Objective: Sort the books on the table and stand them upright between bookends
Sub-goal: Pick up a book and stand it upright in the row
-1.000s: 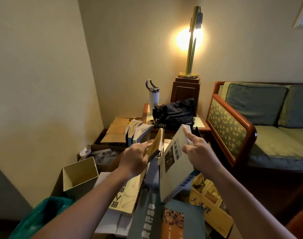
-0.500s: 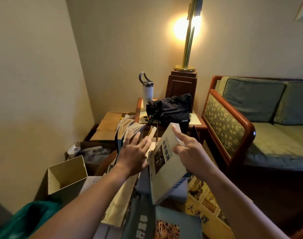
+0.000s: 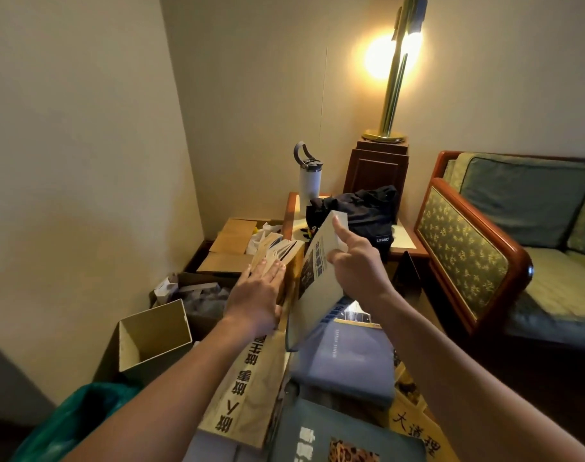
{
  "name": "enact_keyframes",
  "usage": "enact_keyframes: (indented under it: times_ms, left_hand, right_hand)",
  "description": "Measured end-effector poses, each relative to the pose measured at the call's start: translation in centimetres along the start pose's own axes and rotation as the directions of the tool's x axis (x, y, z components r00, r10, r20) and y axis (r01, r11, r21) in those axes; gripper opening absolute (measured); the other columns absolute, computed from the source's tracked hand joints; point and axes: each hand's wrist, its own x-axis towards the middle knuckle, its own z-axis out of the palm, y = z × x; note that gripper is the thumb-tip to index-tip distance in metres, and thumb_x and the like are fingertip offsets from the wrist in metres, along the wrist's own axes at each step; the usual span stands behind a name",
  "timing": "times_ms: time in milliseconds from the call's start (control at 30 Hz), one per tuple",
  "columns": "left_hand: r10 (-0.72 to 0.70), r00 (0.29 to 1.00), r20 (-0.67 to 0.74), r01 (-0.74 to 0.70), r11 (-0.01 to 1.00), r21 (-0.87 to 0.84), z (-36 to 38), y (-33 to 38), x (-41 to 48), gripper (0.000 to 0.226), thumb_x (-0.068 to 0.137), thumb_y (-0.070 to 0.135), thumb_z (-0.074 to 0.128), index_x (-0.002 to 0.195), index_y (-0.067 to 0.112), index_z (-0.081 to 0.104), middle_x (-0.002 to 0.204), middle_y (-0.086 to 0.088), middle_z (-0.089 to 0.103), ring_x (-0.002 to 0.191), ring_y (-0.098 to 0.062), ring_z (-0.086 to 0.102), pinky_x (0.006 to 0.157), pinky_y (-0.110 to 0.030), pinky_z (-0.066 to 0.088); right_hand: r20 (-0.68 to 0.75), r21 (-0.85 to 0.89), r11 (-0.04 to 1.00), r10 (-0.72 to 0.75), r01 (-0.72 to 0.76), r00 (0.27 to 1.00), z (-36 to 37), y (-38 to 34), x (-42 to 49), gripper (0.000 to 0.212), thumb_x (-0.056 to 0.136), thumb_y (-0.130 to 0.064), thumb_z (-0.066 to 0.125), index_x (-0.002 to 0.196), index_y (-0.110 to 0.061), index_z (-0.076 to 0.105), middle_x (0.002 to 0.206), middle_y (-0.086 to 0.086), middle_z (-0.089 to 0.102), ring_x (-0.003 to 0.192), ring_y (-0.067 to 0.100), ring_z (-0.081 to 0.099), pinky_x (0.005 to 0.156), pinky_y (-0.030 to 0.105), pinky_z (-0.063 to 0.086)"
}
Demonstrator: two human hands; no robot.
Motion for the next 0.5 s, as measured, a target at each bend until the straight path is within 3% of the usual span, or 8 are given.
enact_keyframes:
  times_ms: [67, 133, 200, 300, 400, 500]
  left_hand:
    - [0.005, 1.0, -0.017, -0.006, 0.997, -0.083, 0.2, -0.5, 0.0, 0.077, 0.093, 0.027, 0.055, 0.159, 0.022, 0.015, 0.166, 0.003, 0.015, 0.154, -0.019, 0.007, 0.122, -0.036, 0.006]
    - [-0.006, 1.0, -0.025, 0.002, 0.989, -0.147, 0.6, -1.2, 0.0, 0.075, 0.093, 0.025, 0.055, 0.158, 0.027, 0.018, 0.166, 0.006, 0.014, 0.154, -0.019, 0.005, 0.122, -0.039, 0.017]
    - [-0.027, 0.999, -0.026, 0.022, 0.984, -0.177, 1.2, -2.3, -0.1, 0.077, 0.092, 0.028, 0.058, 0.158, 0.032, 0.019, 0.167, 0.007, 0.007, 0.154, -0.023, 0.001, 0.118, -0.047, 0.03]
    - [0.009, 1.0, -0.025, -0.015, 0.97, -0.241, 1.9, -4.3, -0.2, 0.084, 0.091, 0.026, 0.067, 0.158, 0.033, 0.016, 0.167, 0.007, 0.002, 0.153, -0.027, 0.011, 0.109, -0.048, 0.045]
    - [0.076, 0.991, -0.106, -0.102, 0.957, -0.27, 2.2, -5.6, 0.0, 0.092, 0.085, 0.003, 0.07, 0.157, 0.027, 0.018, 0.165, 0.006, 0.014, 0.143, -0.023, 0.039, 0.1, -0.036, 0.053]
    - [0.094, 0.973, -0.212, -0.155, 0.943, -0.296, 2.3, -5.8, 0.5, 0.086, 0.083, 0.001, 0.074, 0.152, 0.02, 0.025, 0.157, 0.002, 0.034, 0.138, -0.022, 0.046, 0.103, -0.038, 0.051]
  right_hand:
    - [-0.038, -0.039, 0.999, -0.039, 0.038, 0.999, 1.2, -0.2, 1.5, 0.072, 0.095, 0.006, 0.041, 0.157, -0.026, 0.024, 0.157, 0.013, 0.037, 0.125, 0.026, 0.054, 0.085, 0.021, 0.057]
    - [-0.062, -0.074, 0.995, -0.065, 0.06, 0.996, 2.5, 0.0, 2.8, 0.071, 0.094, 0.007, 0.041, 0.158, -0.021, 0.023, 0.156, 0.015, 0.038, 0.116, 0.019, 0.057, 0.066, 0.007, 0.05]
    - [-0.066, -0.096, 0.994, -0.063, 0.057, 0.996, 3.7, 0.6, 4.2, 0.072, 0.093, 0.007, 0.04, 0.157, -0.021, 0.024, 0.151, 0.018, 0.045, 0.106, 0.019, 0.063, 0.068, 0.015, 0.054]
    - [-0.035, -0.148, 0.989, -0.014, 0.009, 0.999, 5.3, 1.8, 6.1, 0.072, 0.092, 0.005, 0.04, 0.156, -0.025, 0.027, 0.143, 0.018, 0.053, 0.118, 0.033, 0.059, 0.096, 0.038, 0.053]
    - [0.015, -0.189, 0.982, 0.022, -0.019, 1.0, 6.8, 2.9, 7.8, 0.069, 0.093, 0.0, 0.039, 0.156, -0.027, 0.029, 0.144, 0.015, 0.053, 0.114, 0.027, 0.06, 0.095, 0.038, 0.055]
    - [0.042, -0.231, 0.971, 0.067, -0.055, 0.997, 8.1, 3.6, 9.4, 0.068, 0.093, -0.005, 0.04, 0.156, -0.03, 0.029, 0.147, 0.014, 0.05, 0.121, 0.028, 0.055, 0.098, 0.035, 0.051]
